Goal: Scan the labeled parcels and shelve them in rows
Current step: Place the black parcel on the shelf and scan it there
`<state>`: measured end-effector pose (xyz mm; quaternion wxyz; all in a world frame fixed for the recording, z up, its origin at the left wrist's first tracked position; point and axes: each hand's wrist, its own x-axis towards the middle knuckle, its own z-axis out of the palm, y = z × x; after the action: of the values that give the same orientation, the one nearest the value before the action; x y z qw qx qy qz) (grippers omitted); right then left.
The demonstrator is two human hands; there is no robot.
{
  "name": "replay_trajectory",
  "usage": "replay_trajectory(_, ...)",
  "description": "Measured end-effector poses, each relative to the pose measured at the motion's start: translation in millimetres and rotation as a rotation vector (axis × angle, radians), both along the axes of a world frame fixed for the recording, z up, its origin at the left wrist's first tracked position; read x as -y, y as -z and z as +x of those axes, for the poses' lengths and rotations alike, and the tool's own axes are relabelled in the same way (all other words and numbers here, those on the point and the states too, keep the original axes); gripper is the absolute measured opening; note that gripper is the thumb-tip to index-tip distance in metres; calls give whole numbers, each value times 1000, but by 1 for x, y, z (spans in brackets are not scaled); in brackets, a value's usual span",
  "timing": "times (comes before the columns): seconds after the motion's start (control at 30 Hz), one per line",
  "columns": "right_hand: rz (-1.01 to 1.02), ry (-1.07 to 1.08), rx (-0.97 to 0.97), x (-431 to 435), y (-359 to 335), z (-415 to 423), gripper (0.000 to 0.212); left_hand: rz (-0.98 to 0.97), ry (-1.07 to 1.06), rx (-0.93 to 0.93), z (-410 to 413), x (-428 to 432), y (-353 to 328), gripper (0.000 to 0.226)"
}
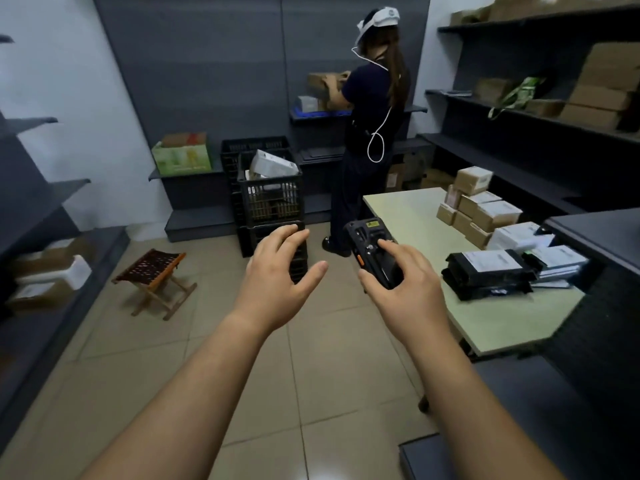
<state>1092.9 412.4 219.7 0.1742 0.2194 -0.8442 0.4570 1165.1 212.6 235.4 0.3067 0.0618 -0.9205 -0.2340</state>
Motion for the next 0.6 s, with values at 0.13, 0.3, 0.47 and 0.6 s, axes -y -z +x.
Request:
replay_trajectory(0.13,4,47,12,40,7,-85,56,24,44,-11,-95,45,12,68)
replay_trajectory(0.3,2,216,67,64,18,-187,53,22,215,46,-235,77,25,64)
replay_trajectory(0.47,-53,476,97,57,17,-274,53,9,446,99,-380,73,22,60)
replay_trajectory(0.6,-78,679,159,27,32,-312,52,-46,632,146,-468,33,36,65)
